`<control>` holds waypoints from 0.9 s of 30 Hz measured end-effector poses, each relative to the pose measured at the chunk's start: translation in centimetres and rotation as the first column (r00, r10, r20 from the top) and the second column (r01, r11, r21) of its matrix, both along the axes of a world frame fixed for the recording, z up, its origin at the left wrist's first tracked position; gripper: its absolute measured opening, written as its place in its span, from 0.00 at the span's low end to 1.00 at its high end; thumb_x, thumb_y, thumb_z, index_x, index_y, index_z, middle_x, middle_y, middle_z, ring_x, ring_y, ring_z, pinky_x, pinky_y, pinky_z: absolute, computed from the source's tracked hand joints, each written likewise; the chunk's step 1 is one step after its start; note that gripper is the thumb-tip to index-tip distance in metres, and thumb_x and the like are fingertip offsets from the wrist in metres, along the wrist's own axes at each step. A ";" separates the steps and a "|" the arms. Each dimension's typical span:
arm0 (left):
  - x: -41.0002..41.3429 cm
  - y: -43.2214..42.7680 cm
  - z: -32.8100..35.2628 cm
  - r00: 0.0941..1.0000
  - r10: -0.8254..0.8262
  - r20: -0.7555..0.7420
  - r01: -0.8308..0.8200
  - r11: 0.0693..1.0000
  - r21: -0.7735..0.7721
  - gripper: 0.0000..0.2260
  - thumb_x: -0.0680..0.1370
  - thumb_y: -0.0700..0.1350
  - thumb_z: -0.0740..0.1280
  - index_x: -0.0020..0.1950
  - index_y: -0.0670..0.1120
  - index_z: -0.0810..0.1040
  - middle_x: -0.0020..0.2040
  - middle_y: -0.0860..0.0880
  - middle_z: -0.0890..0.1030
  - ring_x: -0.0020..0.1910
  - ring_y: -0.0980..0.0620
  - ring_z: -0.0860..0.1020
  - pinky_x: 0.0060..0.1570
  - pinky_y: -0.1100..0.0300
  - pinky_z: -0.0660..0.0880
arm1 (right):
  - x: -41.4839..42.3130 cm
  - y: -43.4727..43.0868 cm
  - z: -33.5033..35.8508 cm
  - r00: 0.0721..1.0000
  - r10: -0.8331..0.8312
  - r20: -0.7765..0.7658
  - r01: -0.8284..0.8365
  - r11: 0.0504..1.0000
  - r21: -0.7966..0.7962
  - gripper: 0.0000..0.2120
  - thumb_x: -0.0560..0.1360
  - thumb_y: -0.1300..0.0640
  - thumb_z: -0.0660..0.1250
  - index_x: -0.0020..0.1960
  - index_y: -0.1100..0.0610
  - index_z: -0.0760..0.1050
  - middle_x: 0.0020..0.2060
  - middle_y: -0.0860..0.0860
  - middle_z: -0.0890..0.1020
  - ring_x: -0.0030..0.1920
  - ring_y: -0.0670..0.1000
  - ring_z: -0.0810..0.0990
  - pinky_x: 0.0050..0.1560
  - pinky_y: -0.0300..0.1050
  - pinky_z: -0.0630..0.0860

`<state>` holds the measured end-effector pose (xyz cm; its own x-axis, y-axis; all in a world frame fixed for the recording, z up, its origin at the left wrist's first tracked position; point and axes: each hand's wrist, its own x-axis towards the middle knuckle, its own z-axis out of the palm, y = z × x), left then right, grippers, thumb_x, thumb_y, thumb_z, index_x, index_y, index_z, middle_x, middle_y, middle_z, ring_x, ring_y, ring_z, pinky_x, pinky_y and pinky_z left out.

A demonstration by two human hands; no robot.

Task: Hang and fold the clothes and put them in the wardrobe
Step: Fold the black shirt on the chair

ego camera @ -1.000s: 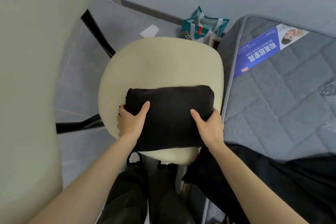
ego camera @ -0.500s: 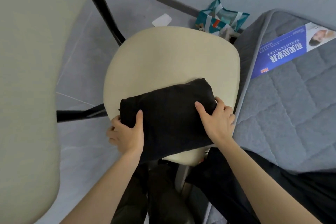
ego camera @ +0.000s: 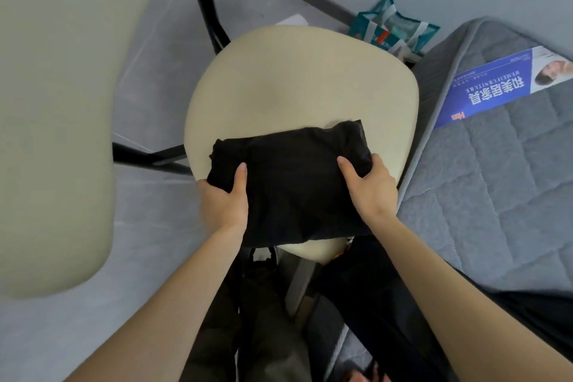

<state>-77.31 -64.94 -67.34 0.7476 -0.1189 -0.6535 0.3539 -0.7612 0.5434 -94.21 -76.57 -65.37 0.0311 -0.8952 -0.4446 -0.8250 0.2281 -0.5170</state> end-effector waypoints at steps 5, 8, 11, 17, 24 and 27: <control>-1.2 4.0 3.0 0.998 0.013 -0.065 -0.016 0.999 -0.039 0.29 0.75 0.60 0.66 0.68 0.43 0.66 0.62 0.45 0.76 0.60 0.44 0.75 0.57 0.51 0.73 | -1.2 2.8 4.5 0.996 0.080 0.051 -0.080 0.997 0.013 0.17 0.74 0.39 0.65 0.51 0.52 0.71 0.39 0.40 0.77 0.39 0.41 0.75 0.37 0.42 0.71; -2.4 8.0 4.7 0.989 0.071 -0.133 -0.075 0.997 -0.025 0.30 0.74 0.62 0.66 0.68 0.43 0.67 0.62 0.44 0.76 0.60 0.42 0.75 0.58 0.47 0.73 | -1.8 4.9 7.2 0.983 0.181 0.040 -0.183 0.981 0.057 0.15 0.74 0.38 0.64 0.49 0.49 0.69 0.39 0.41 0.78 0.39 0.42 0.77 0.36 0.42 0.73; -2.6 11.9 6.3 0.968 0.140 -0.207 -0.142 0.990 0.005 0.31 0.74 0.63 0.66 0.67 0.42 0.68 0.61 0.43 0.76 0.59 0.41 0.75 0.58 0.46 0.73 | -1.2 7.3 9.2 0.954 0.298 0.030 -0.300 0.949 0.095 0.15 0.75 0.39 0.63 0.50 0.49 0.67 0.38 0.41 0.77 0.38 0.42 0.77 0.34 0.39 0.72; -0.7 19.1 9.0 0.943 0.270 -0.195 -0.273 0.962 0.015 0.30 0.74 0.62 0.66 0.65 0.42 0.68 0.58 0.43 0.76 0.55 0.43 0.75 0.54 0.49 0.74 | 2.6 12.4 12.1 0.898 0.433 0.082 -0.440 0.887 0.138 0.14 0.76 0.41 0.63 0.52 0.51 0.67 0.39 0.41 0.75 0.39 0.45 0.75 0.36 0.43 0.70; 2.9 30.3 11.3 0.893 0.423 -0.154 -0.432 0.901 -0.036 0.28 0.75 0.61 0.66 0.65 0.42 0.68 0.52 0.46 0.74 0.49 0.47 0.74 0.47 0.53 0.72 | 9.2 21.4 13.8 0.821 0.557 0.125 -0.571 0.803 0.171 0.18 0.76 0.42 0.63 0.58 0.54 0.68 0.48 0.48 0.78 0.50 0.55 0.78 0.49 0.48 0.74; 4.8 36.9 12.9 0.868 0.479 -0.128 -0.488 0.872 -0.041 0.29 0.74 0.60 0.67 0.65 0.41 0.68 0.55 0.45 0.76 0.52 0.45 0.75 0.49 0.53 0.73 | 11.8 27.3 14.7 0.790 0.594 0.153 -0.613 0.765 0.195 0.19 0.76 0.42 0.63 0.60 0.52 0.68 0.51 0.49 0.78 0.53 0.55 0.78 0.54 0.50 0.74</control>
<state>-72.48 -28.05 -54.42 0.6471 0.1906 -0.7382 0.7283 -0.4410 0.5246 -82.45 -49.22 -50.69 0.5739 -0.5566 -0.6007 -0.7911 -0.1872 -0.5823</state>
